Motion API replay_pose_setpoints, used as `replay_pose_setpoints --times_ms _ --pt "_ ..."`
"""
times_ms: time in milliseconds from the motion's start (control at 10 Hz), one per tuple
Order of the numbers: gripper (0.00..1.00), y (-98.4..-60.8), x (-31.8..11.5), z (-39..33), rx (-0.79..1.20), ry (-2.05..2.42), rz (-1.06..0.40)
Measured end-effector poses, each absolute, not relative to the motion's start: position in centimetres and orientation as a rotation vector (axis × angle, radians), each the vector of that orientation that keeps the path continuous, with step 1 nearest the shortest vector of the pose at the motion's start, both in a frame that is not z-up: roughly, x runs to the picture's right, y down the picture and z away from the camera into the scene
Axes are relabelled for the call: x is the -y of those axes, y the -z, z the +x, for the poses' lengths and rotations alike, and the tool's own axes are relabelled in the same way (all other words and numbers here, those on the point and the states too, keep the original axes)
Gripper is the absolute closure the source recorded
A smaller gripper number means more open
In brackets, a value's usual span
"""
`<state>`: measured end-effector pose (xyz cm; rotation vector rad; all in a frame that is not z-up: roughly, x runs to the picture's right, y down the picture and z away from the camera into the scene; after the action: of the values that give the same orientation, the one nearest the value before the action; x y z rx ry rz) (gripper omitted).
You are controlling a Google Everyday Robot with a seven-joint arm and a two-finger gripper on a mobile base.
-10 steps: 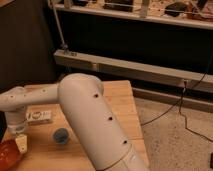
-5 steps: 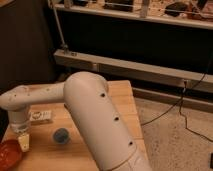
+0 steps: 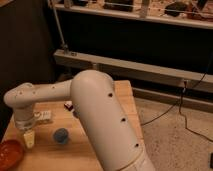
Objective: Push the ceramic bowl across the table
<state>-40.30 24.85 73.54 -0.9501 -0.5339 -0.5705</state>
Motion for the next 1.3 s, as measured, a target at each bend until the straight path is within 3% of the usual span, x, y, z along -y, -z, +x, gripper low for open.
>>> replay_pose_setpoints --times_ms 500,1300 --pt "0.35 -74.7 -26.9 -41.5 0.514 0.621 -0.965" --pt "0.35 -71.7 -28.7 -47.5 0.619 0.709 -0.974"
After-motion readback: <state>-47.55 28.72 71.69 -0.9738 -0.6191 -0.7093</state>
